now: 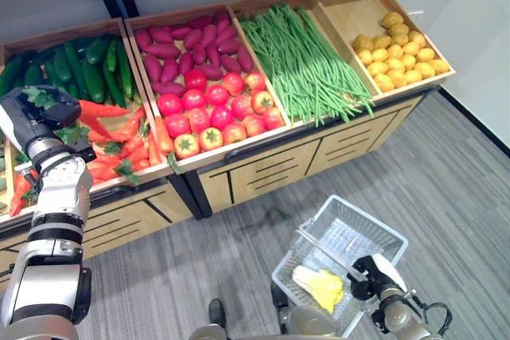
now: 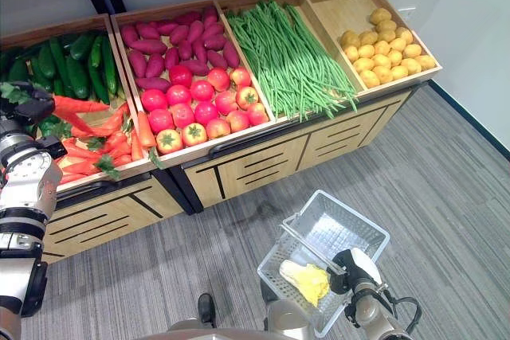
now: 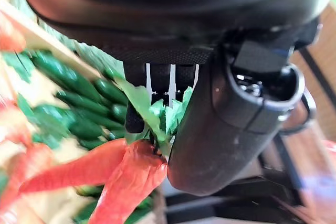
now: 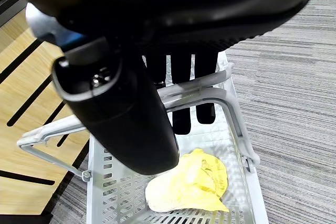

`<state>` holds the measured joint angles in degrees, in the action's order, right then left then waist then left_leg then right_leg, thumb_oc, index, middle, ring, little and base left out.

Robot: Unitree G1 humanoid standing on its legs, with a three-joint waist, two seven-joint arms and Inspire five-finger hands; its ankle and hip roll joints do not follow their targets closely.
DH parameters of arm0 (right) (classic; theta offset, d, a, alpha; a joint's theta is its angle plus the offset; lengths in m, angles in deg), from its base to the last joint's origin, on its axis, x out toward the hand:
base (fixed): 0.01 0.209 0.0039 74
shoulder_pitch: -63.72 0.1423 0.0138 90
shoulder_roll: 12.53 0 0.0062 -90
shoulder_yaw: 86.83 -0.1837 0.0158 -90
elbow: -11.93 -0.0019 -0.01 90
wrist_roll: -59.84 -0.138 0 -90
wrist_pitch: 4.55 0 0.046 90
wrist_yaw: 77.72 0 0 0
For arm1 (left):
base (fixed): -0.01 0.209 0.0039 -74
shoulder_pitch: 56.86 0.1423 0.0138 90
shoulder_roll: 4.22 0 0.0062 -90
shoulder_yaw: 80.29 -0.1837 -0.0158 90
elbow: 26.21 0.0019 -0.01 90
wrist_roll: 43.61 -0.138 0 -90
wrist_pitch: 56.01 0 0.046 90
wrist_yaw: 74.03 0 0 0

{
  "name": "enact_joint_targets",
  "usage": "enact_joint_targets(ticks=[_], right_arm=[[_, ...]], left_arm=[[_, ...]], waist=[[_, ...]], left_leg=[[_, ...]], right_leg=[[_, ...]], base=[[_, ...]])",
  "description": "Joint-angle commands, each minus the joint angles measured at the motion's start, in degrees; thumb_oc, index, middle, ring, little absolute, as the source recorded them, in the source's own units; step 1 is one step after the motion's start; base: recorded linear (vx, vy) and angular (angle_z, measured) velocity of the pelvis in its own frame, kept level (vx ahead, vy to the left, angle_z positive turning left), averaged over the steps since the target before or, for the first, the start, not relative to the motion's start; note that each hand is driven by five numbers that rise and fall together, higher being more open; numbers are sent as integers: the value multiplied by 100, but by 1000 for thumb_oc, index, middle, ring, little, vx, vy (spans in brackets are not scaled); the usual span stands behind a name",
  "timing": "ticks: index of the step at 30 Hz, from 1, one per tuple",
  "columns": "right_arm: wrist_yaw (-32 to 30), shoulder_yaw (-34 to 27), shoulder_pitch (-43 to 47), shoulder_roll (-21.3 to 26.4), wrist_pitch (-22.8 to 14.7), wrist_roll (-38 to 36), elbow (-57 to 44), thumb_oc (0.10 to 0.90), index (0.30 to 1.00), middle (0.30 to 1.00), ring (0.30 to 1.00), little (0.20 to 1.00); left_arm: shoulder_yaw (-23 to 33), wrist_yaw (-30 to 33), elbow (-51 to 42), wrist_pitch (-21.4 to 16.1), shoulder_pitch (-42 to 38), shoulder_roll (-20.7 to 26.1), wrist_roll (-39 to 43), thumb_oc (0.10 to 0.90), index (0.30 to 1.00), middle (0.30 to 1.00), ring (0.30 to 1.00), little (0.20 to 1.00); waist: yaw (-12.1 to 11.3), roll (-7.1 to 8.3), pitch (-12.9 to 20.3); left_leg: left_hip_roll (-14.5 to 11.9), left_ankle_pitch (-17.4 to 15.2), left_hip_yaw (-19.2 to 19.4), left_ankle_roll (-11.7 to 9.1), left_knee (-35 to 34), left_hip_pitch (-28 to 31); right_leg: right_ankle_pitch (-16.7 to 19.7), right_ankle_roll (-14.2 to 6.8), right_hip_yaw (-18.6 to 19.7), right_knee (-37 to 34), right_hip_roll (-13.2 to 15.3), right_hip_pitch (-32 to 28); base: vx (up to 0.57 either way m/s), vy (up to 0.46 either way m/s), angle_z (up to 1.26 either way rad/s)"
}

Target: Get the vegetables into the basket

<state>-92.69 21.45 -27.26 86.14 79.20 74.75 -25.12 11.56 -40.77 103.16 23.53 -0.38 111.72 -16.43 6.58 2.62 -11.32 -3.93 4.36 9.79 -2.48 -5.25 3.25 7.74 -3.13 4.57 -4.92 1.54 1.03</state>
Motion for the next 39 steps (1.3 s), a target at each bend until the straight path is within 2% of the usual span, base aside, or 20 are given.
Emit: enact_joint_targets(ticks=[1,3,4,14,25,31,37,39], right_arm=[[-211,-54,-20,267,-201,9,-88,400,300,300,300,300],[-186,-138,-126,246,-153,7,-93,400,300,300,300,300],[-156,-202,-183,224,-138,-12,-85,400,300,300,300,300],[-79,-352,-385,181,-125,-9,-123,400,300,300,300,300],[12,-455,-565,145,-171,22,-66,400,300,300,300,300],[34,-484,-518,131,-179,19,104,400,300,300,300,300],[3,-668,-460,178,-161,-34,49,400,300,300,300,300],[8,-742,-522,176,-142,-26,26,400,300,300,300,300]], left_arm=[[-102,18,-514,-904,-475,251,121,400,300,300,300,300],[-10,-55,-1227,-1118,-239,-76,459,400,300,300,300,300],[-22,-301,-1720,-1282,16,-382,860,400,300,300,300,300],[-141,-923,-2919,-1367,854,-928,1241,400,300,300,300,300],[-174,-1424,-3775,-1404,1492,-1205,1452,400,300,300,300,300],[-172,-1597,-3944,-1380,1734,-1244,1420,400,300,300,300,300],[-327,-1789,-4242,-1374,1765,-1299,1322,400,300,300,300,300],[-391,-1818,-4298,-1395,1709,-1320,1318,400,300,300,300,300]], waist=[[-54,128,544],[-71,125,560],[-79,123,574],[-100,113,587],[-115,88,600],[-140,93,605],[-86,183,467],[15,209,442]], left_leg=[[-34,-604,-77,-85,25,431],[-23,-613,-108,-70,25,458],[-12,-612,-120,-60,25,471],[-3,-586,-142,-41,25,454],[-12,-562,-120,-32,25,489],[25,-569,-24,16,25,543],[237,-756,161,183,402,369],[367,-796,266,258,410,321]], right_leg=[[-336,-713,67,210,794,-18],[-346,-704,73,200,802,-59],[-347,-693,81,194,803,-82],[-339,-667,75,169,800,-92],[-336,-638,132,157,760,-118],[-329,-647,200,206,754,-94],[-166,-830,478,481,892,185],[142,-970,654,488,980,340]], base=[[0,0,0],[0,-15,-4],[0,0,0],[0,0,0],[0,0,0],[-10,20,-6],[-71,148,-29],[-91,167,-17]])
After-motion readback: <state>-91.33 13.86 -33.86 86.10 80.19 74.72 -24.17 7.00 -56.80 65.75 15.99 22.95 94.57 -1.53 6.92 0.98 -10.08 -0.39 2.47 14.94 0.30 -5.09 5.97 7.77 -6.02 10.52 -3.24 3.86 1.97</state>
